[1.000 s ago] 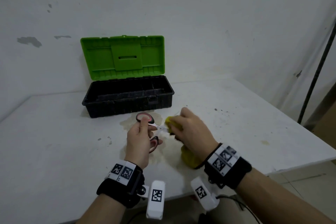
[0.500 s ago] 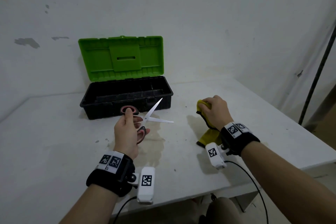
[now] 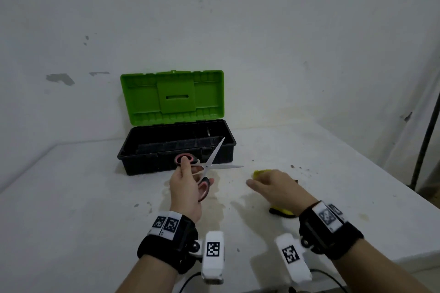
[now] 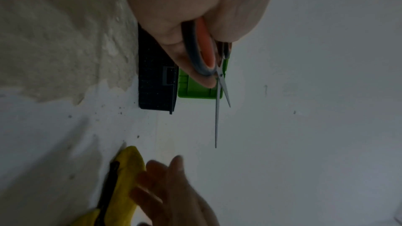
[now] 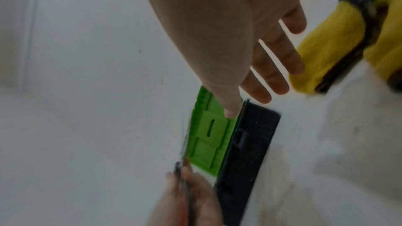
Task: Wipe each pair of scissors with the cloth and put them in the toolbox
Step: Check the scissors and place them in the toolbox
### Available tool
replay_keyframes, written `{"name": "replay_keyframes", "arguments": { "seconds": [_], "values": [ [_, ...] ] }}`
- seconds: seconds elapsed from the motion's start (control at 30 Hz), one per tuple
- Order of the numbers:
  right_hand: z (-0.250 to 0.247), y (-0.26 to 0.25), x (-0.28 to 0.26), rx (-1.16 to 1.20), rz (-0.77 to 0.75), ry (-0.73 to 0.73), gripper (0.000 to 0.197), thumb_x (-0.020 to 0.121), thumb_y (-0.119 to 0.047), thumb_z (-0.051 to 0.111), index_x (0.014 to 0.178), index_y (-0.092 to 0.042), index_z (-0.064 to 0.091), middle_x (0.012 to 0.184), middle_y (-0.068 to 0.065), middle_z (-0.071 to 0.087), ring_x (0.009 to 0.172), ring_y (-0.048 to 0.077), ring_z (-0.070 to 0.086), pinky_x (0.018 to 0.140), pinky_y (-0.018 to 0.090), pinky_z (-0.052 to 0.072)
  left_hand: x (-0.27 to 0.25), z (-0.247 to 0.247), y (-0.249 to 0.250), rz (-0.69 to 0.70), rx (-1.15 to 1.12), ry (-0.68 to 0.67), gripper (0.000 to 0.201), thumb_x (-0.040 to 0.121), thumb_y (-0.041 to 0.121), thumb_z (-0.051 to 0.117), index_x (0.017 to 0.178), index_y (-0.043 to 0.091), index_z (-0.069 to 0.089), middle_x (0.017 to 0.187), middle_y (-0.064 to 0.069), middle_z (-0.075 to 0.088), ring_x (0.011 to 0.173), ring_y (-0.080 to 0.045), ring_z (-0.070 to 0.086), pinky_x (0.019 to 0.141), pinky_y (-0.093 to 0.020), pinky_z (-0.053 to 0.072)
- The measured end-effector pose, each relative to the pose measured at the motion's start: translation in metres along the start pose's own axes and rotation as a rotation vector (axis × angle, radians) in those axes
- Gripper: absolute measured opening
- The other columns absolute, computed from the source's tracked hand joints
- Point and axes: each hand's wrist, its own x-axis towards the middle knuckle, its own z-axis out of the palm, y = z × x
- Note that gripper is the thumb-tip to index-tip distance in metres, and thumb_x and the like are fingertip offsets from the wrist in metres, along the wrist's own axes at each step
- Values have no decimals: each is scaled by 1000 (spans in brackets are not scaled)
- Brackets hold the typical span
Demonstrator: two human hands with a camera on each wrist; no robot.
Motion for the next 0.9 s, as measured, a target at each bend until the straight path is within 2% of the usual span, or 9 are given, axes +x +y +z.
{"name": "replay_keyframes", "arguments": {
  "seconds": [0.03,0.07,0.17,0.3,0.37,0.47,0.53,0.7,0.9],
  "values": [
    [0,-12,-12,143,-27,-21,37,89,-63,52,74,-31,64,63,-15,57,63,2,53,60,18,41,-1,3,0,5,-6,0,42,103,45,44,95,9,63,95,-13,67,75,-22,67,60,-32,59],
    [2,-25,-20,286,-50,-41,36,89,-62,55,75,-30,66,60,-16,58,57,-3,52,55,14,39,-2,6,-2,14,1,0,43,103,46,44,95,10,65,96,-14,68,80,-25,67,63,-33,57],
    [15,-54,-30,554,-146,-75,33,89,-54,61,87,-24,73,72,-13,67,66,-2,57,61,15,45,-10,15,-8,48,30,-17,40,103,48,43,96,18,68,99,-10,70,87,-25,65,69,-34,51],
    [25,-71,-26,724,-193,-122,24,94,-34,62,84,-13,70,76,-3,69,71,7,61,62,20,44,-20,19,-9,42,-11,-55,44,102,50,44,94,14,68,86,-10,68,75,-26,63,63,-37,49],
    [23,-71,-24,782,-186,-136,24,97,-29,59,84,-11,68,79,2,70,73,14,65,63,27,44,-22,13,-5,70,2,-64,39,103,45,46,95,14,69,81,-7,66,72,-22,61,64,-37,49],
    [15,-67,-18,768,-192,-111,27,99,-23,57,83,-4,66,73,1,68,69,17,66,62,30,44,-17,-6,8,164,89,-100,13,101,21,57,105,19,69,93,-3,72,75,-14,61,70,-31,50],
    [9,-65,-13,730,-191,-76,27,98,-22,58,84,0,66,68,1,67,67,17,67,62,31,46,-12,-21,22,183,190,-162,14,96,11,64,107,18,69,94,-5,72,76,-14,63,70,-28,51],
    [-1,-81,3,740,-228,-83,28,97,-23,59,77,-6,66,67,0,67,67,17,67,59,26,46,-7,-49,67,224,589,-418,8,93,16,69,96,13,75,85,-6,77,76,-17,69,74,-27,56],
    [1,-122,15,856,-299,-74,27,97,-20,60,73,-8,66,69,8,63,62,19,63,58,25,48,9,-59,97,237,529,-408,9,90,10,71,95,7,78,86,-14,78,77,-18,72,74,-27,58]
  ]
}}
